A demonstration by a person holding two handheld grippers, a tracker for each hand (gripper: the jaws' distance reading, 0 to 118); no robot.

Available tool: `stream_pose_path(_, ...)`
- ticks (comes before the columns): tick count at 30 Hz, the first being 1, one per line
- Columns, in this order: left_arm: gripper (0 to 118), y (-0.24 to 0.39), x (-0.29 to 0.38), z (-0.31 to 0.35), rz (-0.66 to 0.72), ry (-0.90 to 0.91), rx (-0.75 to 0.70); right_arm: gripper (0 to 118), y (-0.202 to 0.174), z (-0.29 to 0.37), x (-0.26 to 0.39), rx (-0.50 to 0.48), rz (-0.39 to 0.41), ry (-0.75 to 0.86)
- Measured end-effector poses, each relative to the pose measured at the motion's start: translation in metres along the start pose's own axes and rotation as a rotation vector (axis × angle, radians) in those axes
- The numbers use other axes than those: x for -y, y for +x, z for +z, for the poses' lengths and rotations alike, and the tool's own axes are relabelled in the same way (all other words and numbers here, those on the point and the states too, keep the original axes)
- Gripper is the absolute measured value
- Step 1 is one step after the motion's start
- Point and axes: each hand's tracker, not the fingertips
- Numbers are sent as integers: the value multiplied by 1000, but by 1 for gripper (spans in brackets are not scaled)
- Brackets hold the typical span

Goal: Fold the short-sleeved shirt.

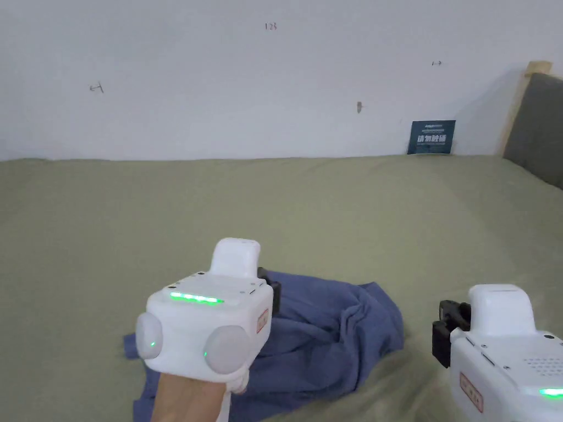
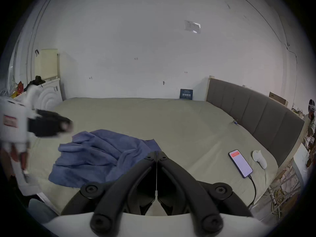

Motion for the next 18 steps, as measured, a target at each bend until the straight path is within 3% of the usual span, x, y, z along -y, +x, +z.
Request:
stream_pose_path(1, 0, -12, 4, 25, 9, 51, -47, 1, -4, 8, 0, -7, 6, 16)
stream_pose_path(5, 0, -58, 24, 122, 52, 143, -165, 1, -19, 33, 5, -27, 12, 54)
stream_pose_path(9, 0, -91, 51, 178, 65, 148, -299, 1, -34, 48, 11, -49, 24, 76)
stream_pose_path(13, 0, -108, 61, 199, 71, 125, -345, 1, -44, 50, 13, -68, 33, 78)
stream_pose_path(18, 0, -129, 58, 173, 126, 52, -311, 1, -53, 37, 12, -80, 36, 58)
